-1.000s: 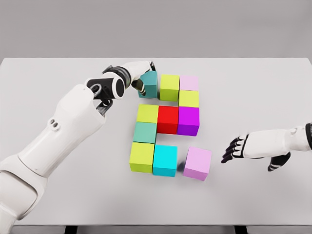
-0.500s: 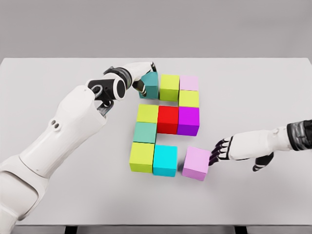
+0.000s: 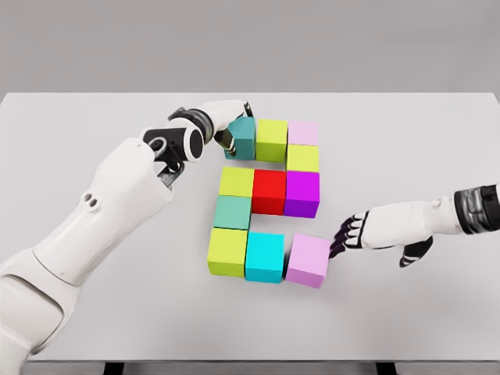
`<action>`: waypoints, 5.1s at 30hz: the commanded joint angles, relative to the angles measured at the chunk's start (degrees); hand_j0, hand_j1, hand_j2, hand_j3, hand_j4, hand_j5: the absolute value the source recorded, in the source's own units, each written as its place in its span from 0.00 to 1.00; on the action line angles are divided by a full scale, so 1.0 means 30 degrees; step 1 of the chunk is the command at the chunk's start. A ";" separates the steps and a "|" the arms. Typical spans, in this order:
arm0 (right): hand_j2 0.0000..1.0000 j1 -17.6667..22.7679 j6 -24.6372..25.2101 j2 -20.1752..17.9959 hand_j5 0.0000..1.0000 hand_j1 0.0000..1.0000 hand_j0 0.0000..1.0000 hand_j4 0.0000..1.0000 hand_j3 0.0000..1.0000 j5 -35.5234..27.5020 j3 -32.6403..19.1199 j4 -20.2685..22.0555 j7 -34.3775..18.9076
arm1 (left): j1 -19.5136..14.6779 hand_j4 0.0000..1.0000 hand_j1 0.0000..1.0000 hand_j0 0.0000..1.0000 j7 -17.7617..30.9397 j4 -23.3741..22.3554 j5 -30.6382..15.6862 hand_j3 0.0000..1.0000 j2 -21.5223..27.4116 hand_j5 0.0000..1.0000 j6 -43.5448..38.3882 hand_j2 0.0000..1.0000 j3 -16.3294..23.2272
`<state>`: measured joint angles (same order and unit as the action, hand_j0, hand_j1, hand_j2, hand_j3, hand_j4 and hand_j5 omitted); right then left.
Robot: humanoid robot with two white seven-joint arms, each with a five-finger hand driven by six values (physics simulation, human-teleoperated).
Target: Assemble the squares on the desktop into the number 2
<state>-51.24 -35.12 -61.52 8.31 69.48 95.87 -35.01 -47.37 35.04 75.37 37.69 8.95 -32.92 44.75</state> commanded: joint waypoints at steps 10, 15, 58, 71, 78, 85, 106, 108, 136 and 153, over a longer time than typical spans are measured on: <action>1.00 -0.0234 0.0041 0.0440 1.00 1.00 1.00 1.00 1.00 -0.0193 -0.0163 -0.0111 0.0005 | 0.0029 0.82 0.82 0.82 -0.0015 0.0015 0.0123 0.82 -0.0113 0.82 0.0044 0.82 0.0023; 1.00 -0.0264 0.0041 0.0733 1.00 1.00 1.00 1.00 1.00 -0.0193 -0.0163 -0.0082 0.0005 | 0.0029 0.86 0.86 0.86 -0.0015 0.0015 0.0123 0.86 -0.0113 0.86 0.0044 0.86 0.0023; 1.00 0.0732 0.0041 -0.5449 1.00 1.00 1.00 1.00 1.00 -0.8073 -0.4323 0.0123 0.0005 | 0.0586 1.00 1.00 1.00 -0.0015 0.3091 -0.0257 1.00 0.1323 1.00 0.0366 1.00 -0.1646; 1.00 0.0732 0.0041 -0.5771 1.00 1.00 1.00 1.00 1.00 -0.8161 -0.4352 0.0153 0.0005 | -0.0293 1.00 1.00 1.00 -0.0015 0.5376 -0.4066 1.00 0.4545 1.00 0.0308 1.00 -0.1588; 1.00 0.0732 0.0041 -0.5771 1.00 1.00 1.00 1.00 1.00 -0.8191 -0.4352 0.0153 0.0005 | -0.0088 1.00 1.00 1.00 -0.0015 0.3854 -0.1173 1.00 0.2880 1.00 0.0279 1.00 -0.1499; 1.00 0.0732 0.0041 -0.5566 1.00 1.00 1.00 1.00 1.00 -0.8601 -0.4352 0.0797 0.0005 | 0.0879 1.00 1.00 1.00 -0.0015 0.3824 0.0006 1.00 0.2115 1.00 0.0161 1.00 -0.1412; 1.00 0.0791 0.0041 -0.5830 1.00 1.00 1.00 1.00 1.00 -0.8630 -0.4352 0.0885 0.0005 | 0.0879 0.99 0.99 0.99 -0.0015 0.2037 0.1236 0.99 0.0679 0.99 0.0366 0.99 -0.0387; 1.00 0.0762 0.0041 -0.5859 1.00 1.00 1.00 1.00 1.00 -0.8630 -0.4352 0.0856 0.0005 | 0.0908 0.99 0.99 0.99 -0.0015 0.1919 0.1295 0.99 0.0444 0.99 0.0366 0.99 -0.0270; 1.00 0.0762 0.0041 -0.5830 1.00 1.00 1.00 1.00 1.00 -0.8630 -0.4381 0.1178 0.0005 | 0.0059 0.99 0.99 0.99 -0.0015 -0.0805 0.2056 0.99 -0.1050 0.99 0.0513 0.99 -0.0211; 1.00 0.0762 0.0041 -0.5859 1.00 1.00 1.00 1.00 1.00 -0.8630 -0.4499 0.1295 0.0005 | 0.0029 0.99 0.99 0.99 -0.0015 -0.0835 0.2467 0.99 -0.1460 0.99 0.0630 0.99 -0.0211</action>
<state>-48.96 -35.16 -79.03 -17.18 56.14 99.77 -35.02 -47.29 35.02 72.86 44.76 4.62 -31.24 44.14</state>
